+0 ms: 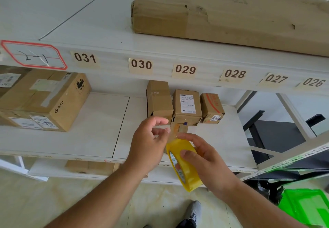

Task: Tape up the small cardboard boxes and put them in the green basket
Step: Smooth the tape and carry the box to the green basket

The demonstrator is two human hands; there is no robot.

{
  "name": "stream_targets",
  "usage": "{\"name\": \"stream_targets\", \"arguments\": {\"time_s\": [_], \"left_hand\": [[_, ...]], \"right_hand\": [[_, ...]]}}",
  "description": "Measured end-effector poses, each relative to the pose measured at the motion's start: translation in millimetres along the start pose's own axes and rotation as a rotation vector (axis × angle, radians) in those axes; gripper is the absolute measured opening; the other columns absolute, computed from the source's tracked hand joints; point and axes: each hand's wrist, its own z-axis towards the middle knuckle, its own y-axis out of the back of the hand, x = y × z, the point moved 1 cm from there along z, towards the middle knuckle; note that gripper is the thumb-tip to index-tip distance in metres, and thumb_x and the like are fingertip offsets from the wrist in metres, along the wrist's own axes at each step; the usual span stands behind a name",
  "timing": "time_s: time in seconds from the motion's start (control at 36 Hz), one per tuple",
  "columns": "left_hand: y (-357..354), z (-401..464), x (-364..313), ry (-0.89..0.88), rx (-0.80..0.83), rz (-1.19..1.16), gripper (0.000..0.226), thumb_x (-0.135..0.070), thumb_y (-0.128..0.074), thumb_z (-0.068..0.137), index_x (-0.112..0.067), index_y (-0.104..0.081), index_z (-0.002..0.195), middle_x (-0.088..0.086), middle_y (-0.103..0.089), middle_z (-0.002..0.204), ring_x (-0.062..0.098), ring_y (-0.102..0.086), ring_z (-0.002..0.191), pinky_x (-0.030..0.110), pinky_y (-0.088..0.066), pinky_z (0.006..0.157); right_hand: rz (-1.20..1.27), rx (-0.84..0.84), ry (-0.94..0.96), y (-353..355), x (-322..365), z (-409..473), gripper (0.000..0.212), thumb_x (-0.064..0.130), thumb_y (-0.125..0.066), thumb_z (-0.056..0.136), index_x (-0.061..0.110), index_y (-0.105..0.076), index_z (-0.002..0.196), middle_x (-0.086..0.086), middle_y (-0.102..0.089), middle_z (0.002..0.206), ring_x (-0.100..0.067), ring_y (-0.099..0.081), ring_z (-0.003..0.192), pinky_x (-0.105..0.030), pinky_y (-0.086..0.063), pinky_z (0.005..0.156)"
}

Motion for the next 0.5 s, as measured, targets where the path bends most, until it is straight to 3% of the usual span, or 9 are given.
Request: {"name": "stream_targets", "arguments": {"time_s": [0.11,0.22,0.28,0.36,0.5], "left_hand": [[4,-6,-1,-0.270,-0.113,0.133,0.019,-0.010,-0.063,0.095,-0.023,-0.067,0.108,-0.011,-0.063,0.102,-0.002,-0.060,0.092,0.007,-0.046,0.069],[6,-14,0,-0.491,-0.114,0.307,0.019,-0.020,-0.057,0.097,-0.020,-0.072,0.109,-0.013,-0.066,0.109,0.002,-0.060,0.105,0.013,-0.046,0.088],[5,-17,-1,-0.484,-0.074,0.351,0.025,-0.033,-0.055,0.096,-0.024,-0.072,0.112,-0.015,-0.066,0.112,0.001,-0.058,0.108,0.016,-0.045,0.092],[2,-17,-1,-0.322,0.020,0.349,0.037,-0.052,-0.054,0.092,-0.032,-0.068,0.121,-0.021,-0.065,0.113,-0.002,-0.057,0.106,0.016,-0.046,0.088],[-4,-15,1,-0.220,0.068,0.235,0.027,-0.041,-0.066,0.093,-0.034,-0.070,0.119,-0.021,-0.067,0.106,-0.004,-0.060,0.102,0.014,-0.046,0.083]], "right_hand": [[0.002,-0.001,-0.004,0,-2,2,0.035,0.034,-0.062,0.081,0.052,-0.067,0.110,0.001,-0.072,0.109,-0.018,-0.076,0.086,-0.029,-0.057,0.073],[0.006,-0.012,0.006,1,-5,3,0.036,0.032,-0.062,0.083,0.048,-0.066,0.115,-0.004,-0.071,0.113,-0.023,-0.076,0.090,-0.049,-0.060,0.089],[0.006,-0.013,0.020,1,-5,3,0.038,0.030,-0.062,0.084,0.044,-0.066,0.119,-0.005,-0.072,0.111,-0.026,-0.076,0.090,-0.055,-0.058,0.093],[-0.006,0.000,0.040,2,-5,3,0.037,0.028,-0.061,0.086,0.044,-0.066,0.120,-0.005,-0.074,0.108,-0.028,-0.075,0.091,-0.057,-0.057,0.093],[-0.048,0.019,0.075,3,-4,2,0.037,0.027,-0.059,0.089,0.049,-0.066,0.118,-0.002,-0.074,0.109,-0.029,-0.075,0.090,-0.051,-0.060,0.088]]}}
